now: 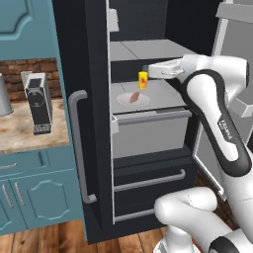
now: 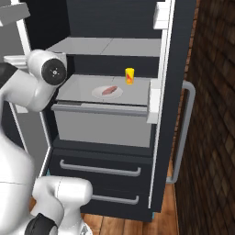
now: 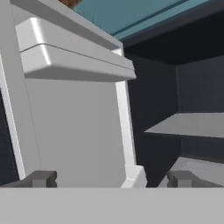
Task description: Retrieve the steak from the fridge and place it on the saucepan with marinade on the stove.
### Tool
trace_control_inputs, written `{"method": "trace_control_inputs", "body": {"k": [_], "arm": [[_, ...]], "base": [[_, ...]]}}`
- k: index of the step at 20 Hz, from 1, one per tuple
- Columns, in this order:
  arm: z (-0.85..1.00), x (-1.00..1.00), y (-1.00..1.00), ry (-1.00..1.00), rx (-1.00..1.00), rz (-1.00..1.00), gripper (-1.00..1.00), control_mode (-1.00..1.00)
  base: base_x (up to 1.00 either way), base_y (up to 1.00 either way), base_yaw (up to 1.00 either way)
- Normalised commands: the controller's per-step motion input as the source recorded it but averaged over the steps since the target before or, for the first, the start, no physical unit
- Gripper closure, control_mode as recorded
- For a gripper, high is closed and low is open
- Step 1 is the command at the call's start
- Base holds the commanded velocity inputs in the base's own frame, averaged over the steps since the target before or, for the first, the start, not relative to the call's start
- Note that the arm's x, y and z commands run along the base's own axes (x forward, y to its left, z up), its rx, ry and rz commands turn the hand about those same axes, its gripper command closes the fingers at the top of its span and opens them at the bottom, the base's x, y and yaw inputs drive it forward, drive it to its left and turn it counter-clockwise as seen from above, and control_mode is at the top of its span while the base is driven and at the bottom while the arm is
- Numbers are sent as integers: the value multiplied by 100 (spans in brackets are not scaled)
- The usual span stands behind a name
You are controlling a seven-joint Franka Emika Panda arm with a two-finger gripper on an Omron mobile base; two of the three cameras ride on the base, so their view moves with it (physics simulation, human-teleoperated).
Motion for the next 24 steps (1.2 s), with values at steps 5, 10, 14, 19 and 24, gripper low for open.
{"method": "trace_control_inputs", "body": {"k": [5,10,14,19,24], "arm": [[0,0,52,-5,0,9,-100,-100],[-4,20,45,0,0,8,-100,-100],[-16,43,41,0,0,7,-100,-100],[-14,44,51,0,0,8,-100,-100],[-8,7,80,0,0,9,-100,-100]], "base": [[0,0,0],[0,0,0],[0,0,0],[0,0,0],[0,0,0]]}}
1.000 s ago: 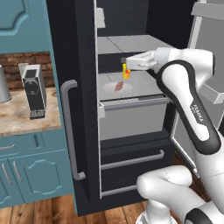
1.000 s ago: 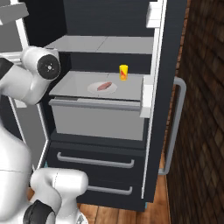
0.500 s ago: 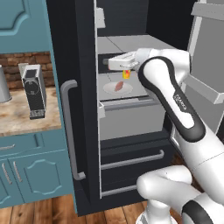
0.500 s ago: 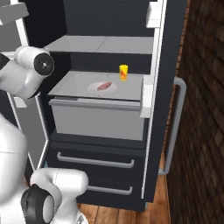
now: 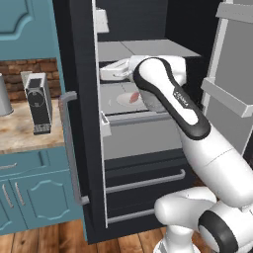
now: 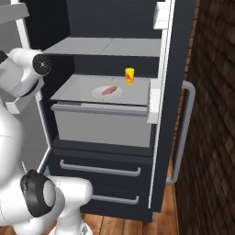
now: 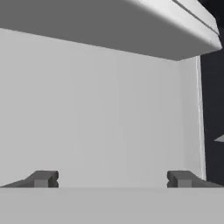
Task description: Retrieve the steak from the fridge and place it on the saucepan with marinade on the stove.
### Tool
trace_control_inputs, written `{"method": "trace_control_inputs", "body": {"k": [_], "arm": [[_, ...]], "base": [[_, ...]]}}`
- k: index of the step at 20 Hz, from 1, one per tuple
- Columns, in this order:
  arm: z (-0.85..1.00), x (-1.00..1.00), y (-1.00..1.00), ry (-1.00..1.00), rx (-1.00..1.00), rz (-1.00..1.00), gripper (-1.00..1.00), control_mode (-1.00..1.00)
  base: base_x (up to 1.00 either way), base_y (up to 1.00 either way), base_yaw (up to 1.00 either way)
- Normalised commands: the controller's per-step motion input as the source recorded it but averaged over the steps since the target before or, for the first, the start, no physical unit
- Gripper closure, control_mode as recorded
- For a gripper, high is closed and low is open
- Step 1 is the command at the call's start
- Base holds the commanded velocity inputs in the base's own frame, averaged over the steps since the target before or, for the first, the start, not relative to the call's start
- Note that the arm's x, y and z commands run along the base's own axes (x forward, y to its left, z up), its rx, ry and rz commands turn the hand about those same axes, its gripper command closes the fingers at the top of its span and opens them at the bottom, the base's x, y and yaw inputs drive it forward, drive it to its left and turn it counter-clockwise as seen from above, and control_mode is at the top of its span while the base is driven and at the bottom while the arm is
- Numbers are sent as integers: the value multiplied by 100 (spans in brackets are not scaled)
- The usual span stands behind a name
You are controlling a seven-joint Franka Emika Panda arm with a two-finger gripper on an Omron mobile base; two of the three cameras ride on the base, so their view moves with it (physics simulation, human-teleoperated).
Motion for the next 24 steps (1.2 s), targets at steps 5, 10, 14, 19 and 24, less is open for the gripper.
{"method": "trace_control_inputs", "body": {"k": [5,10,14,19,24], "arm": [[-27,2,98,0,0,7,-100,-100],[-52,0,100,-6,0,3,-100,-100],[-35,0,97,-16,0,0,-100,-100],[0,-11,11,-2,0,-7,-100,-100],[19,-81,-72,7,0,-40,-100,-100]], "base": [[0,0,0],[0,0,0],[0,0,0],[0,0,0],[0,0,0]]}}
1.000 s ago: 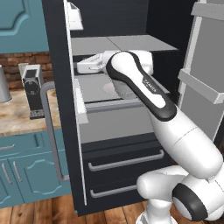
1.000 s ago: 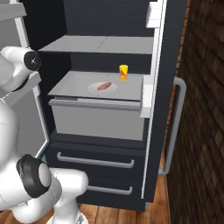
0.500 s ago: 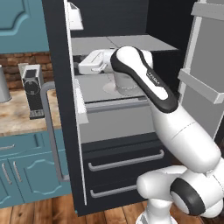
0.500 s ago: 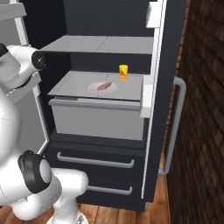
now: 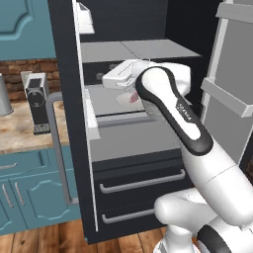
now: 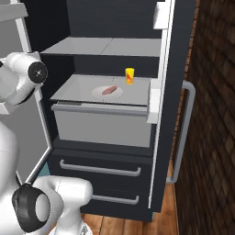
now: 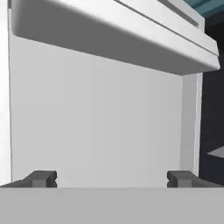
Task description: Retrieve the steak from the fridge and place it on the saucepan with marinade on the stove.
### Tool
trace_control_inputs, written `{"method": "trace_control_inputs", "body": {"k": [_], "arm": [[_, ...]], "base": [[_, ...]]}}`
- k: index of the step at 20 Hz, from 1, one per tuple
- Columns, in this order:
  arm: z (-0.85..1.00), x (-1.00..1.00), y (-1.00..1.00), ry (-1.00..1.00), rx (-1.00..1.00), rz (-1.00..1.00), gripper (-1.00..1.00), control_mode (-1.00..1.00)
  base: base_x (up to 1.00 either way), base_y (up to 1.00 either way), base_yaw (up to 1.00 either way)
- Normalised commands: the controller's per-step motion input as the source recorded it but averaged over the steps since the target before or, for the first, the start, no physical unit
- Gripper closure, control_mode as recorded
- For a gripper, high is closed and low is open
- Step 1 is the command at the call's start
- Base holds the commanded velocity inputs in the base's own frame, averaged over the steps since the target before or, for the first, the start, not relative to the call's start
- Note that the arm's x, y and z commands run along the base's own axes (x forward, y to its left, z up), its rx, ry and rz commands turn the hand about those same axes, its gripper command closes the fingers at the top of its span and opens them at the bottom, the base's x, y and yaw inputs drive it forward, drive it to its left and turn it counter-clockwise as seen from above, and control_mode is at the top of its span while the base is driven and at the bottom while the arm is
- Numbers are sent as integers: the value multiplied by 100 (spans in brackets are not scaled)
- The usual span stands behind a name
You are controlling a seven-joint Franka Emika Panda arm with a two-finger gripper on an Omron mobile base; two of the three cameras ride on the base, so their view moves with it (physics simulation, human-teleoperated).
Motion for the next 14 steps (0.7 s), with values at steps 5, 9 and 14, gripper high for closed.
{"method": "trace_control_inputs", "body": {"k": [5,9,14], "arm": [[46,-65,-92,2,0,-42,-100,-100],[86,-32,-90,7,0,-43,-100,-100],[94,-7,-66,22,-1,-39,-100,-100]], "base": [[0,0,0],[0,0,0],[0,0,0]]}}
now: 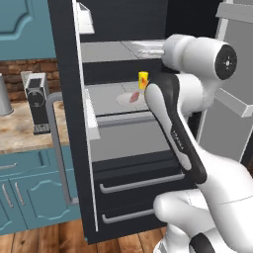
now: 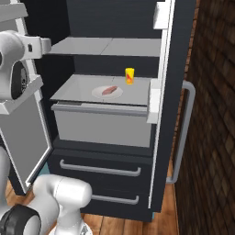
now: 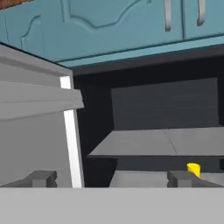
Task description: Retrieve the steak from the fridge and place it on the saucepan with marinade on the stove.
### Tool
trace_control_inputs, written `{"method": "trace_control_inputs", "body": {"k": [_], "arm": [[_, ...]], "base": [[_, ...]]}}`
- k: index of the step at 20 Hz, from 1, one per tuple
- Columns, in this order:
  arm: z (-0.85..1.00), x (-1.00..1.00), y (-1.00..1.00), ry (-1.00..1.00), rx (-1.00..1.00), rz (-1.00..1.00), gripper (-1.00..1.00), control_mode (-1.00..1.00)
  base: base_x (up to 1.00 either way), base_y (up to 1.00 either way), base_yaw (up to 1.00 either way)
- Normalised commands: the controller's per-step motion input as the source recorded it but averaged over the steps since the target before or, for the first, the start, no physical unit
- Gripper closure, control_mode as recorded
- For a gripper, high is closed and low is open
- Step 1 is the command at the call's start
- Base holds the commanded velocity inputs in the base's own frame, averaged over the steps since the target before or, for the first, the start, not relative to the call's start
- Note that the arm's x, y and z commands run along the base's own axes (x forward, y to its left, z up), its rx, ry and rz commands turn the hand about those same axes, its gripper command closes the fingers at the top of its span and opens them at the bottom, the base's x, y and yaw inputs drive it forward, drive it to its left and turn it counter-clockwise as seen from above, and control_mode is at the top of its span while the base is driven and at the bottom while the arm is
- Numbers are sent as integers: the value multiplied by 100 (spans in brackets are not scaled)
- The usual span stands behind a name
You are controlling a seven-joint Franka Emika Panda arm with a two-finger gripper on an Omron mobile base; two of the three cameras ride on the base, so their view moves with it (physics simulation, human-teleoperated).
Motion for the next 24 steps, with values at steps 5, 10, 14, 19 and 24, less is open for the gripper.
{"method": "trace_control_inputs", "body": {"k": [5,10,14,19,24], "arm": [[32,-13,-53,50,-15,-38,-100,-100],[-64,-25,-25,31,-19,-27,-100,-100],[-100,-32,0,3,-12,-13,-100,-100],[-91,-32,-2,0,-1,-2,-100,-100],[-65,-47,-32,0,4,1,-100,-100]], "base": [[0,0,0],[0,0,0],[0,0,0],[0,0,0],[0,0,0]]}}
